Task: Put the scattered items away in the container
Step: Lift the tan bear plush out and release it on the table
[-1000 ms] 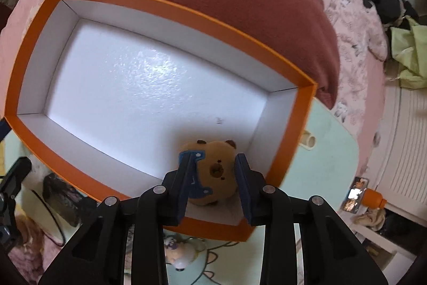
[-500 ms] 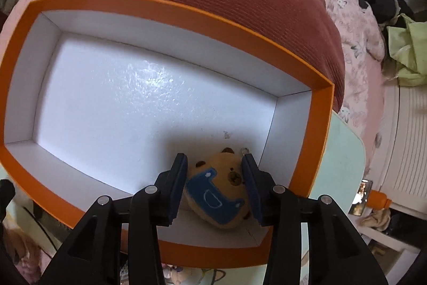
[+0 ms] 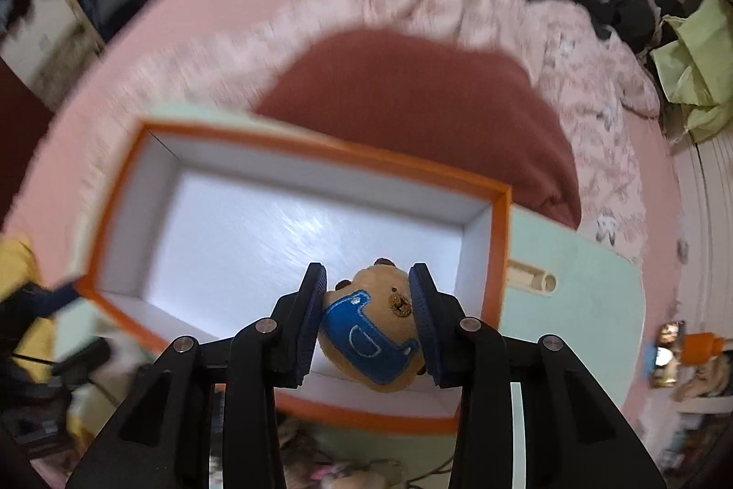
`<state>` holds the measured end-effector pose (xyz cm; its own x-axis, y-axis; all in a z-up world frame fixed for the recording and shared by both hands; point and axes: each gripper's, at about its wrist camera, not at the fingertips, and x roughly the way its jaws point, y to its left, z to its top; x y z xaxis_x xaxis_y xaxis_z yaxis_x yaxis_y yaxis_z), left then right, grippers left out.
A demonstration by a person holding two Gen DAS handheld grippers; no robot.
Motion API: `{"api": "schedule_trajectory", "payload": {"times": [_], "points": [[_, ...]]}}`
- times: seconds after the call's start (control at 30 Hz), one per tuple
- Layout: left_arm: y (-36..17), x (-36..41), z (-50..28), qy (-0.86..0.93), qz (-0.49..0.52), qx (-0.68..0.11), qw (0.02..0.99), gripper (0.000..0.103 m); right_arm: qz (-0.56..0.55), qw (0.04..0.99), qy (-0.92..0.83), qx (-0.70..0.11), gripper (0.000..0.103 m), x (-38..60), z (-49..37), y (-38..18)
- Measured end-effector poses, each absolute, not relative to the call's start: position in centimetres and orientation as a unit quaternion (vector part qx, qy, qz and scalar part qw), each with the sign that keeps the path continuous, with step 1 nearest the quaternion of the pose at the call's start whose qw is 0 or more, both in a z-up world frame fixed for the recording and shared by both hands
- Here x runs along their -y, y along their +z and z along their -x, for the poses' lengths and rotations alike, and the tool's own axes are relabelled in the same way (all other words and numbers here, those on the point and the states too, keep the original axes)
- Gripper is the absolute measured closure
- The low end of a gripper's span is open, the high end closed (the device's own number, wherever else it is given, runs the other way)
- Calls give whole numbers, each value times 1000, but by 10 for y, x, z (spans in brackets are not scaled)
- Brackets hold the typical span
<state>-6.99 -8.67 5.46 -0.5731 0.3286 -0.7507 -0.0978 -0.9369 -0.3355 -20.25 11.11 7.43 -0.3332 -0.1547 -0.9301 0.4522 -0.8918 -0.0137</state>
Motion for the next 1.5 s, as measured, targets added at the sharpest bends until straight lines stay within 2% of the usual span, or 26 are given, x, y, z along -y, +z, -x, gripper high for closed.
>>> {"api": "schedule_trajectory", "payload": {"times": [0.17,0.27,0.5,0.8,0.87,1.03,1.07,1.17,1.2,1.4,1.5], "points": [[65,86,54,889,422,127,126,46,-483,244,-837,-78,64,-121,151,121],[72,88,37,897,398,134,136,45,-471,278,-835,-56,64,-132,118,129],[72,90,-2,909,359,150,151,44,-485,287,-826,-26,63,-165,75,106],[56,56,-23,914,359,106,158,41,-474,213,-854,-28,61,-186,78,73],[52,45,-28,916,356,93,164,35,-463,204,-862,-27,60,-187,80,69],[45,34,-37,919,354,71,158,31,-439,221,-871,8,60,-190,79,68],[43,34,-39,921,352,71,153,30,-429,222,-875,17,59,-192,76,69],[39,36,-44,925,346,71,140,28,-381,210,-900,41,38,-198,60,76],[38,37,-46,926,345,72,139,28,-359,201,-910,45,35,-201,51,79],[31,38,-62,929,341,56,131,23,-295,194,-935,9,24,-201,-2,85],[25,34,-70,931,344,42,119,22,-300,202,-932,-13,24,-198,-21,75]]}}
